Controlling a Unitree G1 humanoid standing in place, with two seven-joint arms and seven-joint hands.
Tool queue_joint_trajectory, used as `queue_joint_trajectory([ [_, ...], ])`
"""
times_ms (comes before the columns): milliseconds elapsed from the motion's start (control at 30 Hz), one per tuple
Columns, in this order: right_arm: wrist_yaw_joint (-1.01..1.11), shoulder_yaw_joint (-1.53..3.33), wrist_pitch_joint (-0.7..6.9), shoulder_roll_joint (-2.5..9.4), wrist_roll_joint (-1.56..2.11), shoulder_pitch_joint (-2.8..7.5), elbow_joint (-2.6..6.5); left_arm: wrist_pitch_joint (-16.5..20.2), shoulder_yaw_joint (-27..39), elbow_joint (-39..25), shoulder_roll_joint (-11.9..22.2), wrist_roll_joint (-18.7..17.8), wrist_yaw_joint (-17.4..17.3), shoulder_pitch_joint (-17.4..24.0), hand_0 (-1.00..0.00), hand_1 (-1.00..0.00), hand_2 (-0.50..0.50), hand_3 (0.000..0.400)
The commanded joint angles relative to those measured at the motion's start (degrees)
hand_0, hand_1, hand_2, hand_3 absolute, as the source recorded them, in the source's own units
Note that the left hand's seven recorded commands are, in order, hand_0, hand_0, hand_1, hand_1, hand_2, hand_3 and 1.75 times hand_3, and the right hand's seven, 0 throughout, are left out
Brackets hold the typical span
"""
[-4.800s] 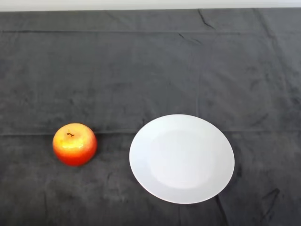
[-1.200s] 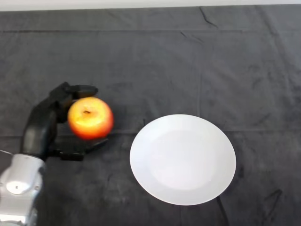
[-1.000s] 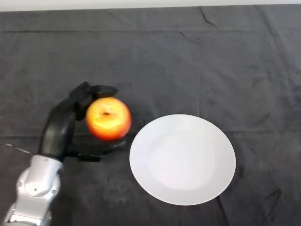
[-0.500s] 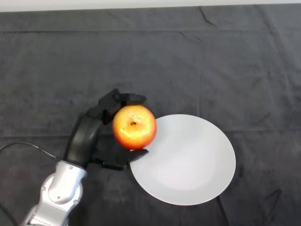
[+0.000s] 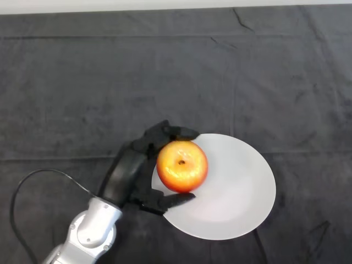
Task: Move the apple to the plate
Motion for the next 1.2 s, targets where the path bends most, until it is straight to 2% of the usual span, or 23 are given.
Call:
queue_joint_trajectory([
  [33, -0.51, -0.86, -0.15, -0.63, 1.24, -0.28, -1.4, -1.67, -1.38, 1.64, 0.51, 0.04, 1.03, -1.95, -1.0, -1.0, 0.0, 0.4],
  [100, -0.5, -0.86, -0.15, -0.64, 1.24, -0.29, -1.39, -1.71, -2.28, 2.44, 0.48, -0.15, 0.99, -2.32, -1.0, -1.0, 0.0, 0.4],
  [167, -0.49, -0.86, -0.14, -0.65, 1.25, -0.3, -1.37, -1.66, -3.09, 3.2, 0.54, -0.45, 0.8, -2.72, -0.95, -0.99, 0.02, 0.397],
  [267, -0.48, -0.86, -0.14, -0.66, 1.25, -0.31, -1.34, -1.56, -4.08, 4.16, 0.67, -0.82, 0.48, -3.15, -0.96, -1.0, 0.02, 0.398],
  [300, -0.48, -0.86, -0.14, -0.67, 1.25, -0.31, -1.33, -1.47, -4.35, 4.37, 0.71, -0.9, 0.41, -3.26, -0.91, -1.0, 0.04, 0.398],
  [400, -0.47, -0.86, -0.13, -0.68, 1.25, -0.32, -1.3, -1.25, -5.13, 5.1, 0.83, -1.14, 0.16, -3.61, -0.64, -0.98, 0.17, 0.391],
  [467, -0.46, -0.86, -0.13, -0.69, 1.25, -0.33, -1.28, -1.05, -5.54, 5.45, 0.92, -1.25, 0.03, -3.81, -0.4, -0.96, 0.28, 0.384],
  [500, -0.46, -0.86, -0.13, -0.7, 1.25, -0.33, -1.27, -0.94, -5.74, 5.63, 0.97, -1.3, -0.03, -3.92, -0.18, -0.94, 0.38, 0.375],
  [567, -0.45, -0.85, -0.13, -0.7, 1.26, -0.34, -1.25, -0.74, -6.05, 5.89, 1.08, -1.36, -0.13, -4.09, -0.09, -0.93, 0.42, 0.372],
  [600, -0.45, -0.85, -0.13, -0.71, 1.26, -0.34, -1.24, -0.64, -6.19, 6.0, 1.15, -1.39, -0.18, -4.17, -0.01, -0.92, 0.46, 0.369],
  [633, -0.45, -0.85, -0.12, -0.71, 1.26, -0.35, -1.23, -0.56, -6.31, 6.11, 1.22, -1.41, -0.23, -4.24, 0.0, -0.87, 0.44, 0.348],
  [667, -0.44, -0.85, -0.12, -0.71, 1.26, -0.35, -1.22, -0.52, -6.39, 6.22, 1.28, -1.42, -0.27, -4.3, 0.0, -0.76, 0.38, 0.304],
  [700, -0.44, -0.85, -0.12, -0.72, 1.26, -0.35, -1.22, -0.54, -6.46, 6.41, 1.39, -1.46, -0.35, -4.37, 0.0, -0.6, 0.3, 0.238],
  [733, -0.44, -0.85, -0.12, -0.72, 1.26, -0.36, -1.21, -0.54, -6.5, 6.55, 1.47, -1.47, -0.39, -4.42, 0.0, -0.32, 0.16, 0.129],
  [767, -0.43, -0.85, -0.12, -0.72, 1.26, -0.36, -1.2, -0.53, -6.53, 6.68, 1.54, -1.47, -0.43, -4.47, 0.0, -0.32, 0.16, 0.129],
  [800, -0.43, -0.85, -0.12, -0.73, 1.26, -0.36, -1.19, -0.49, -6.56, 6.82, 1.63, -1.46, -0.46, -4.55, 0.0, 0.0, 0.0, 0.0],
  [967, -0.41, -0.84, -0.12, -0.74, 1.26, -0.37, -1.16, -0.45, -5.86, 6.92, 2.73, -2.1, -1.38, -4.79, 0.0, 0.0, 0.0, 0.0],
  [1200, -0.4, -0.84, -0.13, -0.75, 1.26, -0.38, -1.13, -1.69, -1.91, 6.32, 6.54, -4.97, -4.29, -4.46, 0.0, 0.0, 0.0, 0.0],
])
